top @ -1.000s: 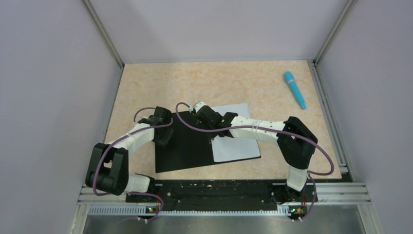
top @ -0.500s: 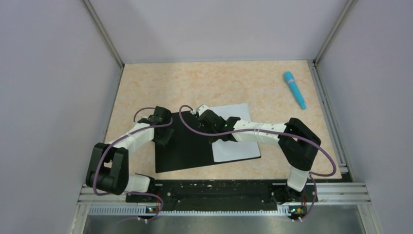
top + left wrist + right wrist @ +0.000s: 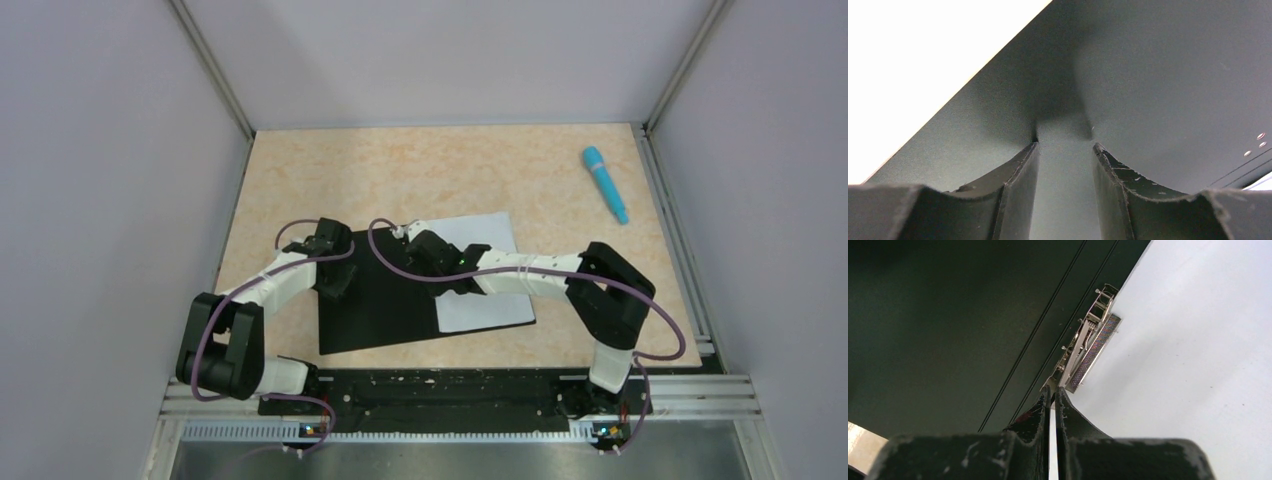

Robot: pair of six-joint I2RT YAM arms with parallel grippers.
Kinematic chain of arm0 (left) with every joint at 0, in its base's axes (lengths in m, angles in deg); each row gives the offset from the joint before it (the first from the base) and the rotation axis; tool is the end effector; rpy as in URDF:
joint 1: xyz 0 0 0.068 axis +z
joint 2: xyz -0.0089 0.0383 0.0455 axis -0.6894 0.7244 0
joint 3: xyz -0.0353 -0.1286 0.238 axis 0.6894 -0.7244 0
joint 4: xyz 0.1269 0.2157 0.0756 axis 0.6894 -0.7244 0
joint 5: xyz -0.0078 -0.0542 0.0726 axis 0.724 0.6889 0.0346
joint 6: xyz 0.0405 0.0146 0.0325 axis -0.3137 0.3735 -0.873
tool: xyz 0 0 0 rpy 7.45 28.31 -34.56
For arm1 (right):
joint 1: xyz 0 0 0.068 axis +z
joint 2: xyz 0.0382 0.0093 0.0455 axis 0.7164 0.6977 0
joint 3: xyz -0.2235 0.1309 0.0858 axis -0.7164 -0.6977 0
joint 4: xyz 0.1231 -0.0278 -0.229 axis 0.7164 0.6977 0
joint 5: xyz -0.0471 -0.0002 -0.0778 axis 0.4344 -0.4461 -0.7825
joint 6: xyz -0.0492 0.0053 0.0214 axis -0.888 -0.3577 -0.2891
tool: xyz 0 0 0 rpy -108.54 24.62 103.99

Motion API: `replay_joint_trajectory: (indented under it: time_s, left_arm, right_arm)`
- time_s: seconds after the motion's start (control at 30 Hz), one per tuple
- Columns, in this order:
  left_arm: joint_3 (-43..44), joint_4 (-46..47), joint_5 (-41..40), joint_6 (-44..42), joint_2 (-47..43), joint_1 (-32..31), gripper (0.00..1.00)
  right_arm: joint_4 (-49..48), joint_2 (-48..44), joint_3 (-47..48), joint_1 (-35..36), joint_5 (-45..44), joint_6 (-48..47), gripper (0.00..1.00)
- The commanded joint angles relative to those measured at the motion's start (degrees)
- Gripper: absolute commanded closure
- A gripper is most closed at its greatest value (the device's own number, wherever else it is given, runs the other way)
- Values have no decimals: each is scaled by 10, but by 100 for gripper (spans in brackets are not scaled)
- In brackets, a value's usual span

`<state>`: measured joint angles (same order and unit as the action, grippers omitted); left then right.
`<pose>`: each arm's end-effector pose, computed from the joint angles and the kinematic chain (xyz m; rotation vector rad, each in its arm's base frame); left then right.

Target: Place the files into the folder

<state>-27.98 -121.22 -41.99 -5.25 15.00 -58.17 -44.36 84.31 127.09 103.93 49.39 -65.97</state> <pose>0.2265 -0.0508 0.1606 -1.4386 2.3606 -0.0850 0.2057 0.3162 0.1859 -0.8422 2.3559 0.2490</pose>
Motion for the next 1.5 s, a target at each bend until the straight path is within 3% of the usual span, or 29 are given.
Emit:
replay_joint_trajectory:
  time_s: [0.0,0.43,0.83,1.47]
  left_arm:
    - [-38,19,31,-11,33,0,52]
    - [-47,51,34,-57,16,0,52]
    - [-58,78,47,-67,19,-1,52]
    - [-60,90,49,-73,19,0,52]
  right_arm:
    - [70,58,-38,1,-9,15,100]
    - [70,107,-30,-34,10,31,100]
    - [50,113,25,-61,100,48,100]
    - [63,103,82,-72,112,62,100]
